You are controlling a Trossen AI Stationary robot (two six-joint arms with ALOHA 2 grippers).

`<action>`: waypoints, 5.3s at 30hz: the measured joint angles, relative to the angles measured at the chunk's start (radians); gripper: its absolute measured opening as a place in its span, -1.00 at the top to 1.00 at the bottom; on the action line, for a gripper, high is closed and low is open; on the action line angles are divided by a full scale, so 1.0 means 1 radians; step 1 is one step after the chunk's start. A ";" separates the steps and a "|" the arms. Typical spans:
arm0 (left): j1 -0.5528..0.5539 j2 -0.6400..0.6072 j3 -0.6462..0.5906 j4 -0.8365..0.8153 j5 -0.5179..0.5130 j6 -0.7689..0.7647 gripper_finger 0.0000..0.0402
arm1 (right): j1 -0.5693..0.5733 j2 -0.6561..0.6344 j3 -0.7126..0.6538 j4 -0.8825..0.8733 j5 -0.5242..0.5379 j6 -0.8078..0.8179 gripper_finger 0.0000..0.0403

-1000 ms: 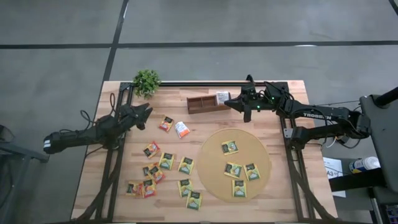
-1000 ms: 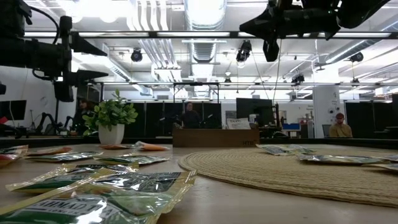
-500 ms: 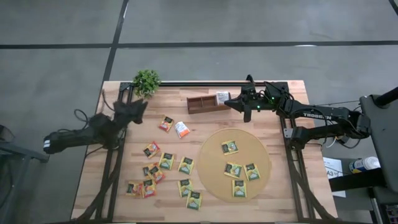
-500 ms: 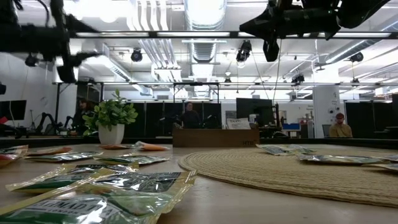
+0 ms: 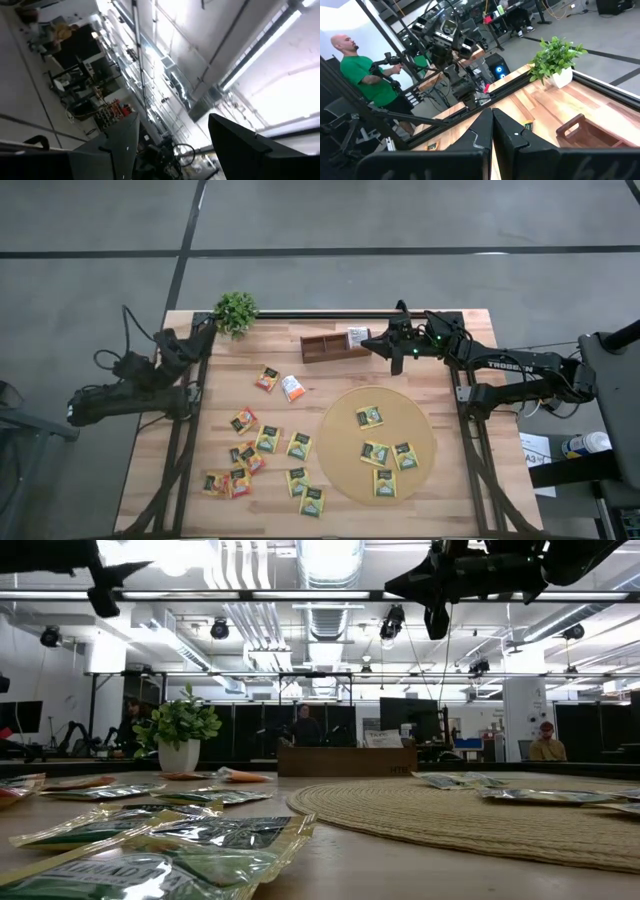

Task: Pick & Place Tea
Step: Put the white tea bag into the right section of the wooden organizer

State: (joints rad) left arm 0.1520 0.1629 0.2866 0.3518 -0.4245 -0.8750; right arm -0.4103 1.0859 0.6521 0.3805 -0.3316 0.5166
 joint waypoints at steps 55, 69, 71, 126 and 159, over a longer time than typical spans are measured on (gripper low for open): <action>0.234 1.087 0.690 -1.235 0.522 0.119 -0.16 | -0.003 0.000 0.030 -0.002 0.016 -0.029 0.96; 0.305 1.294 0.690 -1.058 0.696 0.193 -0.16 | -0.002 0.000 0.031 -0.002 0.017 0.004 0.96; 0.305 1.326 0.691 -1.033 0.697 0.192 -0.16 | -0.002 0.000 0.031 -0.002 0.017 0.007 0.96; 0.238 1.143 0.832 -1.142 0.428 0.598 1.00 | -0.002 0.002 0.138 -0.123 0.013 -0.008 0.96; -0.045 1.354 1.307 -1.182 -0.115 1.036 1.00 | 0.001 0.491 0.827 -0.740 -0.029 -0.136 -0.44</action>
State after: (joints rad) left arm 0.1074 1.5172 1.5935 -0.8303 -0.5396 0.1606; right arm -0.4091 1.5773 1.4790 -0.3590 -0.3605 0.3806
